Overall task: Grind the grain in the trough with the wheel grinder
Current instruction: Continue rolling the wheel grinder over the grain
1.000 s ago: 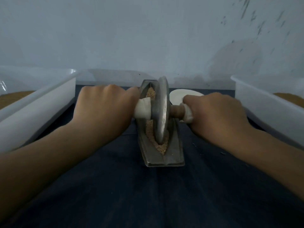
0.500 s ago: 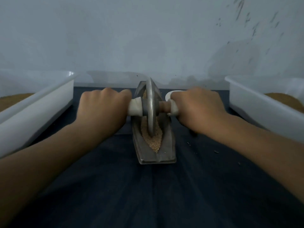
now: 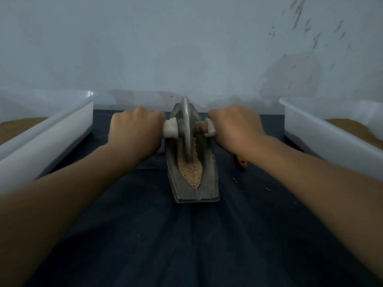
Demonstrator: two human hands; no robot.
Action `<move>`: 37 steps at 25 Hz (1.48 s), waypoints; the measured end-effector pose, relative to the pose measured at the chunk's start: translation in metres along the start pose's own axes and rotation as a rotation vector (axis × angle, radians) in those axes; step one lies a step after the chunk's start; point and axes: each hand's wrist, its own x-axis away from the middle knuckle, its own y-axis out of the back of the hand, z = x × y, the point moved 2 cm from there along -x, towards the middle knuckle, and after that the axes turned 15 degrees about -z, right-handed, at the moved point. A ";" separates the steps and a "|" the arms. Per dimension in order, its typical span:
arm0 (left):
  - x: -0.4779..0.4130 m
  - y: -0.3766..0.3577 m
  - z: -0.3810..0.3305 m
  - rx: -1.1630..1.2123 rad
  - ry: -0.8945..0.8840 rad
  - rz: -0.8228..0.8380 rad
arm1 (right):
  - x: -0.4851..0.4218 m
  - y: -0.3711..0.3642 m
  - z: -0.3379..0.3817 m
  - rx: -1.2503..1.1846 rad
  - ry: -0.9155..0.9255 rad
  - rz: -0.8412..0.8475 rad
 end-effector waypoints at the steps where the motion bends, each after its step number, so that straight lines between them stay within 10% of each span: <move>1: 0.012 0.009 0.004 0.015 -0.069 -0.061 | 0.015 0.007 -0.003 -0.004 0.044 -0.057; 4: 0.023 0.029 0.012 0.057 -0.201 -0.195 | 0.043 0.024 -0.010 0.004 0.060 -0.197; 12: -0.033 -0.016 -0.005 -0.001 0.051 0.143 | -0.029 -0.019 0.000 -0.001 -0.095 0.080; 18: 0.014 0.024 0.008 -0.007 -0.228 -0.272 | 0.051 0.008 -0.013 -0.042 -0.006 -0.343; 24: -0.024 -0.018 -0.007 -0.016 0.051 0.062 | -0.020 -0.015 0.003 0.007 -0.135 0.025; 32: 0.029 0.030 0.010 0.004 -0.174 -0.247 | 0.049 0.022 -0.010 -0.031 0.039 -0.335; 37: -0.014 -0.009 -0.005 -0.073 -0.004 -0.002 | -0.006 -0.024 -0.007 -0.017 -0.107 -0.066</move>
